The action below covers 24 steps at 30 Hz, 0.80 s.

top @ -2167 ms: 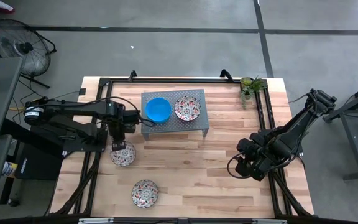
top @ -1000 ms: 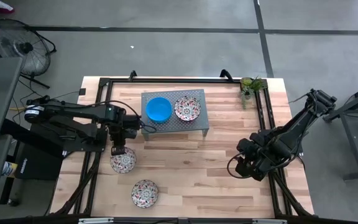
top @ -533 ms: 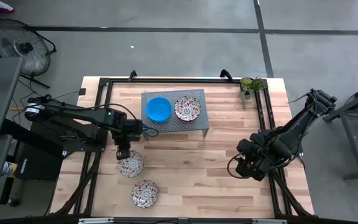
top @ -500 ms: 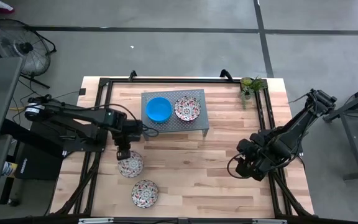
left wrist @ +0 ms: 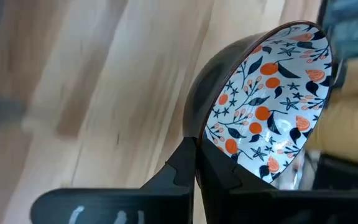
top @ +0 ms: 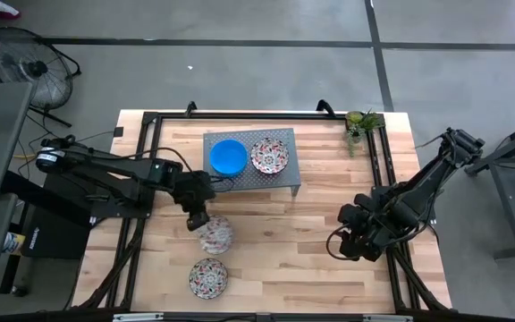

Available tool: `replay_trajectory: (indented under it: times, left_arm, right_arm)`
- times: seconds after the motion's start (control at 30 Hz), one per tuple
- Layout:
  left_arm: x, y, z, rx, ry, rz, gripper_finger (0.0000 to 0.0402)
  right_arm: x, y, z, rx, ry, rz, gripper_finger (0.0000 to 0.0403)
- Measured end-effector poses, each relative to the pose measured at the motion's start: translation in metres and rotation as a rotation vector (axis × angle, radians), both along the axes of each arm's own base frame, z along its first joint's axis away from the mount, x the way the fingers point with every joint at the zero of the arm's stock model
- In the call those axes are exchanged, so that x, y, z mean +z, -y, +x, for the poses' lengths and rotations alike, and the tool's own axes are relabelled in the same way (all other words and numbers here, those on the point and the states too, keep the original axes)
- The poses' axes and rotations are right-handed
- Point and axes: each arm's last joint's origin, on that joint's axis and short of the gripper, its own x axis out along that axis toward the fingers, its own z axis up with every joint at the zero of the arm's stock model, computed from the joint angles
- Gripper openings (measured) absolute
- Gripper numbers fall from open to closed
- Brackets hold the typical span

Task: Pick & Place Mini bowls
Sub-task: Stack the white bowl on top of the white bowls on the shelf

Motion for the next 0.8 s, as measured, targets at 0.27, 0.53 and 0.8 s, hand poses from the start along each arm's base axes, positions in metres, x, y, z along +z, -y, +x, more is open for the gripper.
replay_trajectory:
  times: [0.27, 0.53, 0.8]
  left_arm:
    - [0.003, 0.009, 0.024, 0.074, 0.174, 0.012, 0.0000]
    - [-0.008, 0.021, 0.042, 0.115, 0.202, 0.017, 0.0000]
    - [-0.006, 0.021, 0.067, 0.223, 0.327, 0.111, 0.0000]
  right_arm:
    - [0.002, -0.005, 0.004, 0.077, 0.036, 0.012, 0.0188]
    - [0.017, -0.020, 0.024, 0.442, 0.242, -0.006, 0.0188]
    - [0.028, 0.003, 0.054, 0.187, 0.401, 0.064, 0.0188]
